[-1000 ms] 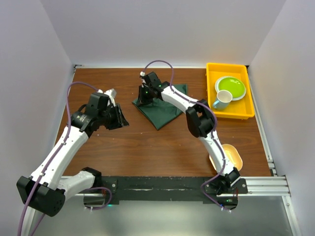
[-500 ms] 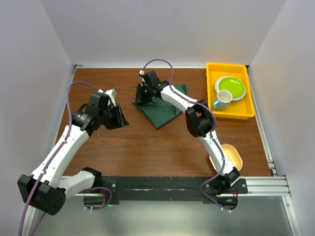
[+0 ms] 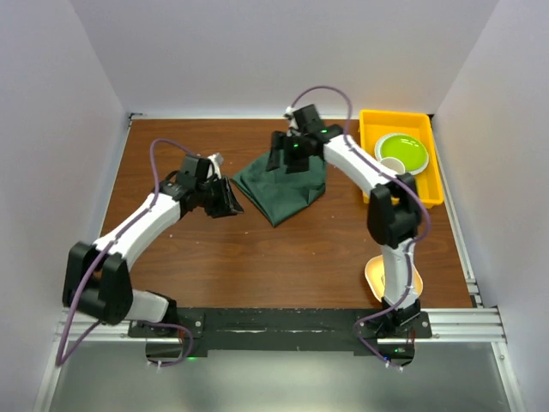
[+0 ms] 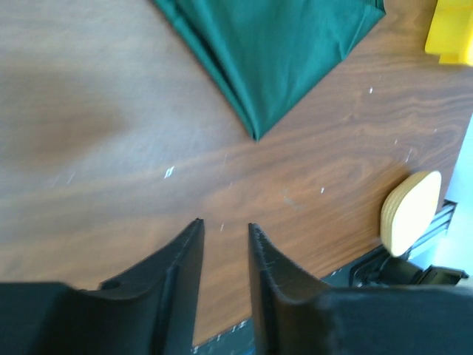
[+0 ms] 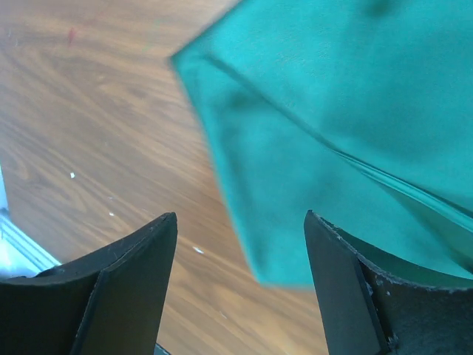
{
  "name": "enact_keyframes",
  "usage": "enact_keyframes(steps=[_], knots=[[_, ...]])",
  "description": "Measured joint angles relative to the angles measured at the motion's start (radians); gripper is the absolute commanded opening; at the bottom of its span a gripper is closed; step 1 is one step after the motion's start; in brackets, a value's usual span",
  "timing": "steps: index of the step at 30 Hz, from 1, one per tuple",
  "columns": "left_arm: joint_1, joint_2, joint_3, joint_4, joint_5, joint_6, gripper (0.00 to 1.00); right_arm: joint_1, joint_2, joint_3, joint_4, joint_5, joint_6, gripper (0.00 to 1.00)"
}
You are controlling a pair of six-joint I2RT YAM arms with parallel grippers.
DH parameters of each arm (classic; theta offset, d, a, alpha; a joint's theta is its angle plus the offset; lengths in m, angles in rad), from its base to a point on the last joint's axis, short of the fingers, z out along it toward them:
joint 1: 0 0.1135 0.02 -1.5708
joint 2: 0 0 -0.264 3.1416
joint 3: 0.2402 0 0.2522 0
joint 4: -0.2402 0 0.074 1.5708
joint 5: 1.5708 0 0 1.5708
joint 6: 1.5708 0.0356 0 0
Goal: Fold the napkin, place the utensils inside, and roll it up
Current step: Fold the napkin
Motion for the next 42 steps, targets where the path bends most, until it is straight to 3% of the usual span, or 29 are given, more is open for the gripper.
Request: enact_keyframes(steps=[1, 5, 9, 14, 25, 30, 42], knots=[[0.000, 0.046, 0.005, 0.039, 0.017, -0.010, 0.27, -0.027, -0.046, -0.044, 0.004, 0.000, -0.012, 0.74], [0.000, 0.256, 0.102, 0.137, 0.066, -0.027, 0.44, -0.118, -0.152, -0.180, 0.008, 0.006, -0.053, 0.74], [0.000, 0.437, 0.291, 0.127, 0.034, -0.018, 0.45, -0.127, -0.154, -0.231, 0.004, 0.001, -0.068, 0.73], [0.002, 0.550, 0.470, 0.092, -0.055, 0.010, 0.45, -0.138, -0.147, -0.238, -0.005, -0.027, -0.066, 0.72], [0.002, 0.682, 0.584, -0.014, -0.274, 0.015, 0.49, -0.190, -0.119, -0.224, -0.030, -0.024, -0.063, 0.72], [0.002, 0.708, 0.615, -0.048, -0.346, 0.010, 0.43, -0.199, -0.117, -0.225, -0.032, -0.024, -0.063, 0.71], [0.002, 0.735, 0.633, -0.042, -0.367, 0.009, 0.37, -0.206, -0.117, -0.227, -0.028, -0.025, -0.063, 0.71]])
